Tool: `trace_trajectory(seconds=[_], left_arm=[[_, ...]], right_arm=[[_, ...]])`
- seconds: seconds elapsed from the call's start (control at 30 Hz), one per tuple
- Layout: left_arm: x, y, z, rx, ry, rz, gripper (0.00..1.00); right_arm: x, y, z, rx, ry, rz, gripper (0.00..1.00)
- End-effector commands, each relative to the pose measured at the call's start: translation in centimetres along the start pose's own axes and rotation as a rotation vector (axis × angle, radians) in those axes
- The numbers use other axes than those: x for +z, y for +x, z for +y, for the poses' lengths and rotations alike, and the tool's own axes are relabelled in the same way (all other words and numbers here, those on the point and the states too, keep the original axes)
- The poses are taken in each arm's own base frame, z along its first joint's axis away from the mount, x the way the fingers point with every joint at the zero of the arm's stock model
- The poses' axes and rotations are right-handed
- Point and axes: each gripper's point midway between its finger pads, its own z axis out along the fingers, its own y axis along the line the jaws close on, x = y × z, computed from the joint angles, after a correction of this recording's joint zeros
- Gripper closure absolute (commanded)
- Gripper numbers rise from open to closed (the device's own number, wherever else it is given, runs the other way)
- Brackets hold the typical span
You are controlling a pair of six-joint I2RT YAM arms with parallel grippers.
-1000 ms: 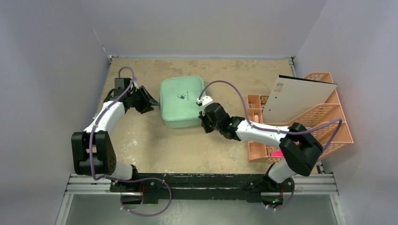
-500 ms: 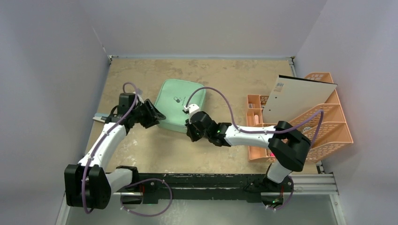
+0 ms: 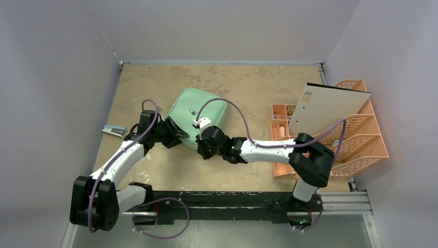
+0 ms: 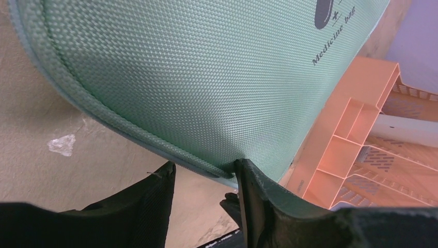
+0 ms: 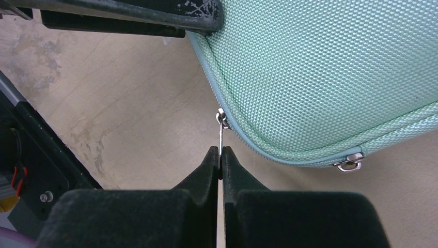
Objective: Organize the medicine kit
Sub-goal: Zip the medicine box at the center of the board.
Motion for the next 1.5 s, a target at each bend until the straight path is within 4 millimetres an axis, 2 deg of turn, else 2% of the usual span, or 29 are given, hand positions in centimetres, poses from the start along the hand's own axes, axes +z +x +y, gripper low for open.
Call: trace_trajectory(seconds=[0.0, 0.07, 0.13, 0.27, 0.33, 0.77, 0.97, 1.27, 1.47], left_arm=[[1.1, -0.7, -0.5, -0.027, 0.036, -0.029, 0.56], [1.6, -0.5, 0.4, -0.036, 0.004, -0.02, 0.62], [1.9, -0.4, 1.2, -0.033, -0.036, -0.013, 0.73], [1.9, -0.5, 2.3, -0.006, -0.085, -0.022, 0.95], [1.8, -0.5, 2.7, 0.006, -0.101, -0.028, 1.0], [1.5, -1.6, 2.8, 0.038, -0.136, -0.065, 1.0], [1.4, -1.8, 3.1, 0.045, -0.157, -0.077, 1.0], [1.3, -2.5, 3.7, 0.05, -0.207, -0.097, 1.0], [1.3, -2.9, 3.5, 0.062, -0.212, -0.105, 1.0]], right_arm=[[-0.2, -2.2, 2.1, 0.017, -0.049, -0.053, 1.0], [-0.2, -1.9, 1.8, 0.008, -0.038, -0.046, 1.0], [-0.3, -1.5, 1.2, -0.009, -0.018, -0.035, 1.0], [-1.2, 1.1, -0.3, -0.051, 0.012, 0.03, 1.0], [-1.8, 1.6, -1.3, -0.068, 0.043, 0.031, 1.0], [-3.1, 2.7, -4.6, -0.09, 0.129, 0.027, 1.0], [-4.0, 3.2, -6.8, -0.064, 0.164, 0.026, 1.0], [-4.3, 2.5, -9.8, -0.025, 0.205, 0.007, 1.0], [-3.4, 1.5, -9.6, -0.063, 0.17, 0.001, 1.0]])
